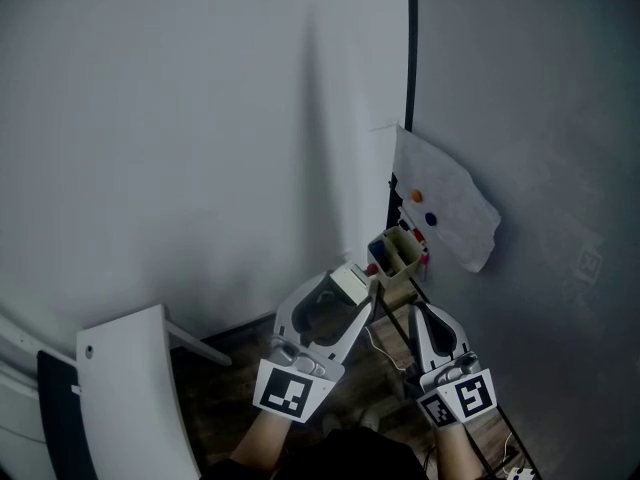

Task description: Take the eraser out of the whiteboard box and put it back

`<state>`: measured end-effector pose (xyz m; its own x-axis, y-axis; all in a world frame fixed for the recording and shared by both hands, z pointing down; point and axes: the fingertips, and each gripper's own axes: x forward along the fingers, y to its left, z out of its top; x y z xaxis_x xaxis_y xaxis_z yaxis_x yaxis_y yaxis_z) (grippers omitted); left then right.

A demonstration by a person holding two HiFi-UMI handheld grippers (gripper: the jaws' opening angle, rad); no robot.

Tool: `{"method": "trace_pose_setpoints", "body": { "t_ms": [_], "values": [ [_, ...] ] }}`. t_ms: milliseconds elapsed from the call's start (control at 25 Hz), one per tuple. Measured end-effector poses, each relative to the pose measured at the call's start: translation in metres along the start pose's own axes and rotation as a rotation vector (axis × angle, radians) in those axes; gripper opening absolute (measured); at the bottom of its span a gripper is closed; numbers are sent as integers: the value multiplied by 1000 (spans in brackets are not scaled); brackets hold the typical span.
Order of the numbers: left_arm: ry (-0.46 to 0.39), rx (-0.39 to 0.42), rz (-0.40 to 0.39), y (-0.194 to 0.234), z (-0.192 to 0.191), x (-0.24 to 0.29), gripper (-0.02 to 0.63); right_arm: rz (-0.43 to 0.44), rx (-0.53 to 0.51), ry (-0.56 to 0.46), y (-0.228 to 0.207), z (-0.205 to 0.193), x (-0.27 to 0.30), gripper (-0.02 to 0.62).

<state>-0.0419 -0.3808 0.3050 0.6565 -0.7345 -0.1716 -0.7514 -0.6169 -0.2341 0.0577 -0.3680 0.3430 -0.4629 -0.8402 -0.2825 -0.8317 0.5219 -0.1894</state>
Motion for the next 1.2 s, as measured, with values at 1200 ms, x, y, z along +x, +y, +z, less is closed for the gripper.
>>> {"method": "trace_pose_setpoints", "body": {
  "t_ms": [1200],
  "values": [
    [44,-139,-105,16,-87,77,237,-160,59,85,-61,-55,8,3]
  ]
}}
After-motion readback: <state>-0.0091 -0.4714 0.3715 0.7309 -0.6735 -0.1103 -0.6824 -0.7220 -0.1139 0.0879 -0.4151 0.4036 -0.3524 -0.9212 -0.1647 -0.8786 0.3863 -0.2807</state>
